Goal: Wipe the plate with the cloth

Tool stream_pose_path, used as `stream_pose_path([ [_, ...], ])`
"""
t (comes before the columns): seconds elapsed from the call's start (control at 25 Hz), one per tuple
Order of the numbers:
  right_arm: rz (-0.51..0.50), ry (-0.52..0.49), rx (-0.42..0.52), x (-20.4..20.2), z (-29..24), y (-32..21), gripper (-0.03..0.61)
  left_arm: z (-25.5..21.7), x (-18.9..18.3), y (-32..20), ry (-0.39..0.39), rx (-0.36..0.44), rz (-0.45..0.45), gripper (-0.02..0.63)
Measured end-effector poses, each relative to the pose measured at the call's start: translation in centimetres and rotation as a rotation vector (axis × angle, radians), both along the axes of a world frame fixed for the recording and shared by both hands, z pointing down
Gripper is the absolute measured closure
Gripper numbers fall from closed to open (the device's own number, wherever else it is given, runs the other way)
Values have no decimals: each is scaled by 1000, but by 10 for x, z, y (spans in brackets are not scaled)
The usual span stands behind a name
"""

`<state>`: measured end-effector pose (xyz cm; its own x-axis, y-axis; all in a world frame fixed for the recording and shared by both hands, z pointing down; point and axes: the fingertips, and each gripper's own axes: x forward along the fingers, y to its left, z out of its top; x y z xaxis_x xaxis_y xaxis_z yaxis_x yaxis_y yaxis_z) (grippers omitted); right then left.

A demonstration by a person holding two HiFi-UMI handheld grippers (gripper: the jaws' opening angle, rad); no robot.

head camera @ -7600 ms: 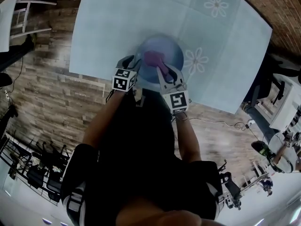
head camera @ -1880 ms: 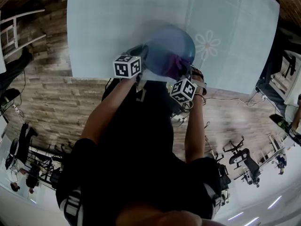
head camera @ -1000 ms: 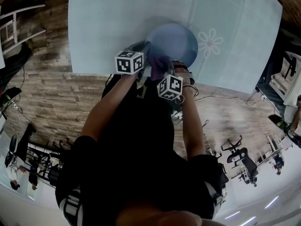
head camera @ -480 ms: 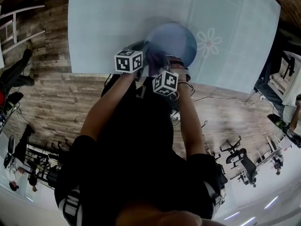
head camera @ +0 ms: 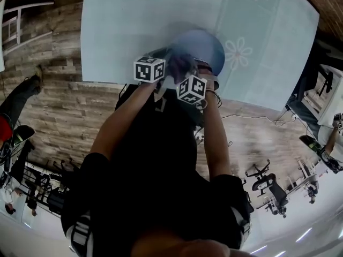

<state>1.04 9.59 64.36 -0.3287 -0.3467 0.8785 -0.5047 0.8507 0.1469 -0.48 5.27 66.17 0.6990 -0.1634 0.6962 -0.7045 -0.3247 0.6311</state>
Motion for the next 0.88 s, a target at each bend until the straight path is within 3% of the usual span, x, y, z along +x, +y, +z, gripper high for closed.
stream_pose_path([
  [0.88,-78,36,34,13,-4,-33,508,-4,-2,-1,6,7,-31,568],
])
